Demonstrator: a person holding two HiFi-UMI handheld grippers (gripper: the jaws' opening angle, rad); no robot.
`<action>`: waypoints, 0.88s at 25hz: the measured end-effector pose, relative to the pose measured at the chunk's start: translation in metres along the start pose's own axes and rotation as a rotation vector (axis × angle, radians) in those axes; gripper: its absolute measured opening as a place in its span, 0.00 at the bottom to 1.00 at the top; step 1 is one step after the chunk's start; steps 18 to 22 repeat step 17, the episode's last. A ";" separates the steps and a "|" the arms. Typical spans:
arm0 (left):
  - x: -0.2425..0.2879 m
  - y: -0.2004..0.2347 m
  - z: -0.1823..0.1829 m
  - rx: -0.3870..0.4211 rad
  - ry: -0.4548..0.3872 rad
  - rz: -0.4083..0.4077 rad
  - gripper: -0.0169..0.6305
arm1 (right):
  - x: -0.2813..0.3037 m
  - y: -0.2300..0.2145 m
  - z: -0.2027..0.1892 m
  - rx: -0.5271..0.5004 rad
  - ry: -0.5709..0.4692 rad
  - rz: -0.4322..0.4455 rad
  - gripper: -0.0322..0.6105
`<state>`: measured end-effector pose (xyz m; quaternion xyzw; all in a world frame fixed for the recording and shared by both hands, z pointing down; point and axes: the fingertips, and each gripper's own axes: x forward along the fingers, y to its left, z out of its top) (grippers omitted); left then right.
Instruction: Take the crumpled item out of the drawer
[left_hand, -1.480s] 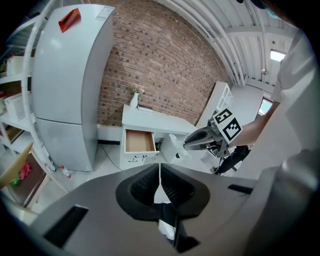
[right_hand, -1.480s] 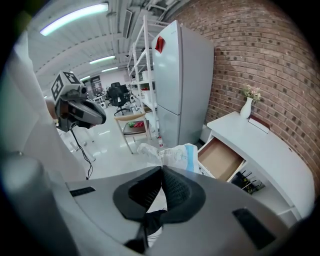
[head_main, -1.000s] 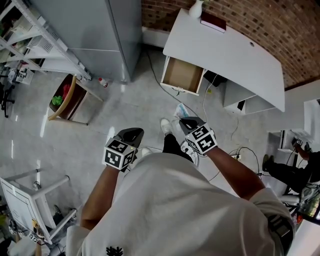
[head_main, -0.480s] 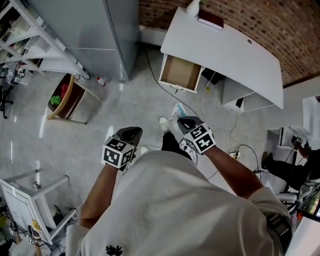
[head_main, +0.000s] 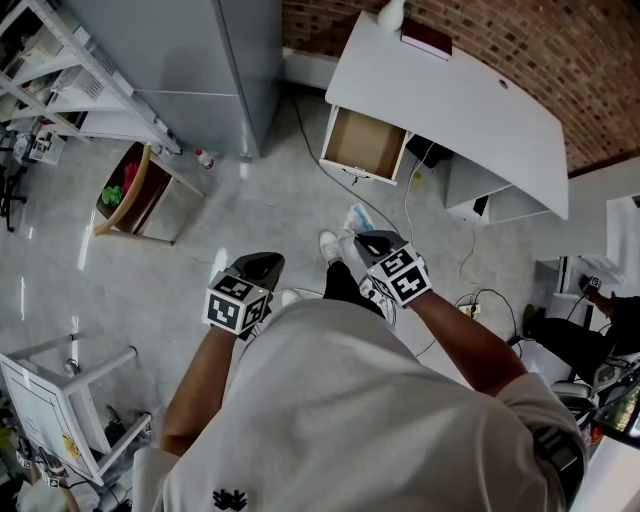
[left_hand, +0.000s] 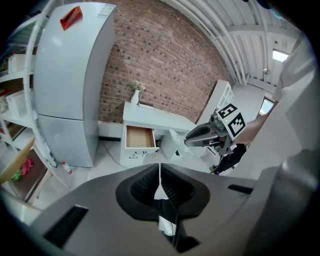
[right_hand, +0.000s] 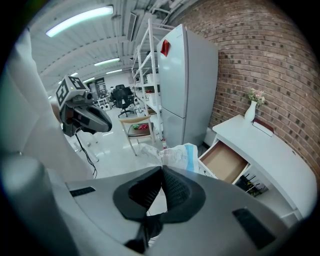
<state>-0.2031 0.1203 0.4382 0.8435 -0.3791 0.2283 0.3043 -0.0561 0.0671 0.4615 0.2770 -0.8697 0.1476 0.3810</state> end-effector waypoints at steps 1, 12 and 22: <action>0.000 0.001 0.000 -0.002 0.001 0.000 0.07 | 0.001 0.001 0.000 -0.001 0.001 0.001 0.10; 0.007 0.010 0.001 -0.018 0.011 0.000 0.07 | 0.007 -0.007 0.005 -0.003 0.010 0.005 0.10; 0.017 0.012 0.009 -0.017 0.011 -0.003 0.07 | 0.010 -0.018 0.004 -0.004 0.013 0.004 0.10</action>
